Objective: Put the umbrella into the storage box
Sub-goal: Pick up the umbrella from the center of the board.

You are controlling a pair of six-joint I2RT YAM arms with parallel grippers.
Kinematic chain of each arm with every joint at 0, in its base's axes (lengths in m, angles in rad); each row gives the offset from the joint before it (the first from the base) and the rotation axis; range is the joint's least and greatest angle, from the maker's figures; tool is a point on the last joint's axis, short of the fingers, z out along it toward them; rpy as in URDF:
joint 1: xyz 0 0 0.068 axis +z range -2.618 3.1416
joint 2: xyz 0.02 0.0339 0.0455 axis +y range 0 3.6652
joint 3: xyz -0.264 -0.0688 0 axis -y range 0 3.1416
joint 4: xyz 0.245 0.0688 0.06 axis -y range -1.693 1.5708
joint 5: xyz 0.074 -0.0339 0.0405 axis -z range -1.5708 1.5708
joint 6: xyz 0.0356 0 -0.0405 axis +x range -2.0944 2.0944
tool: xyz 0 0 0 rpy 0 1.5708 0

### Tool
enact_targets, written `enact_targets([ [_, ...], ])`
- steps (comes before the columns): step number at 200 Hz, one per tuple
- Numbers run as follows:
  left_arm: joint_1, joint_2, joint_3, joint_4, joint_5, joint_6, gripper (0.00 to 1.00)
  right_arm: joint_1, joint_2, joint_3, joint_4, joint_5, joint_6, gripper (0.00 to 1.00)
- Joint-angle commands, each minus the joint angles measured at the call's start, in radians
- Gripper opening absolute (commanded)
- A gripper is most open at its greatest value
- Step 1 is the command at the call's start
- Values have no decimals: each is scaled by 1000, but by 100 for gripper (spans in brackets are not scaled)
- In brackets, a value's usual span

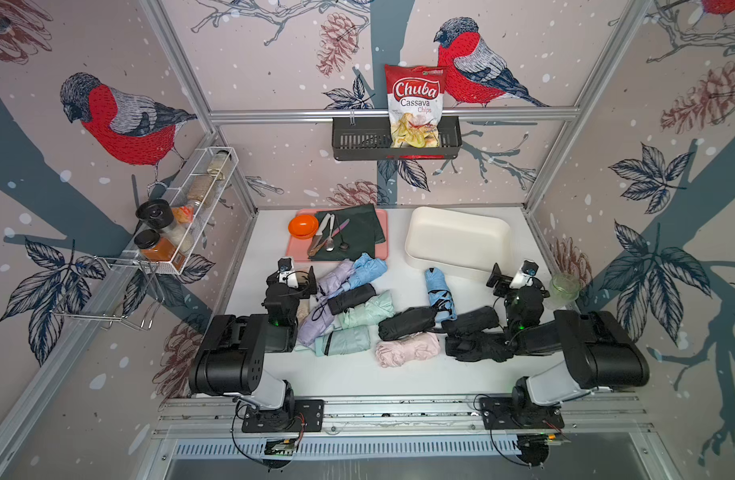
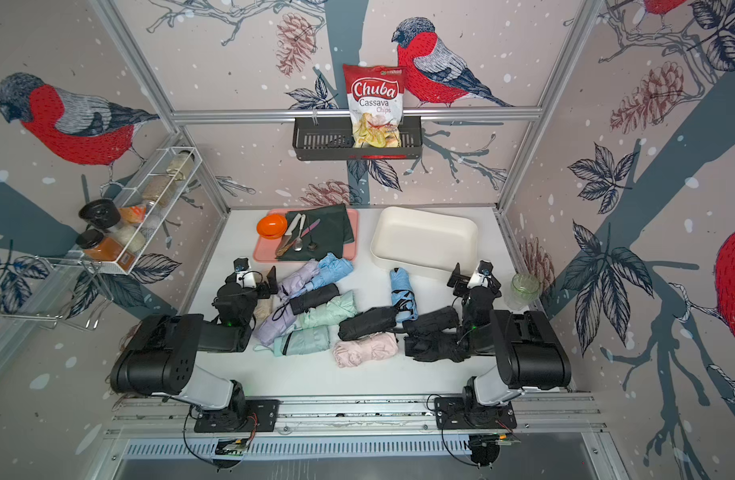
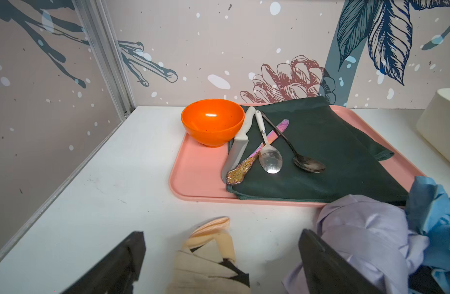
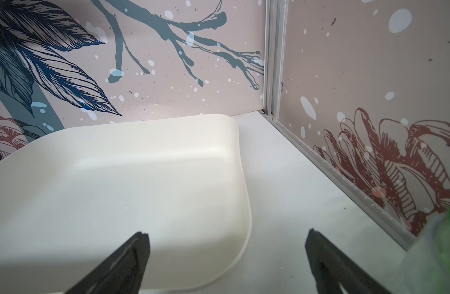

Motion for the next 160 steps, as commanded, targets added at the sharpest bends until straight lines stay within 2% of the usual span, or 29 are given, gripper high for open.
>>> enact_targets([
  [1,-2,-4,3,23,-3,0,97,0,1,1,38,2,3,100],
  [160,-1,-5,2,24,-4,0,97,1,-24,0,22,23,7,100],
])
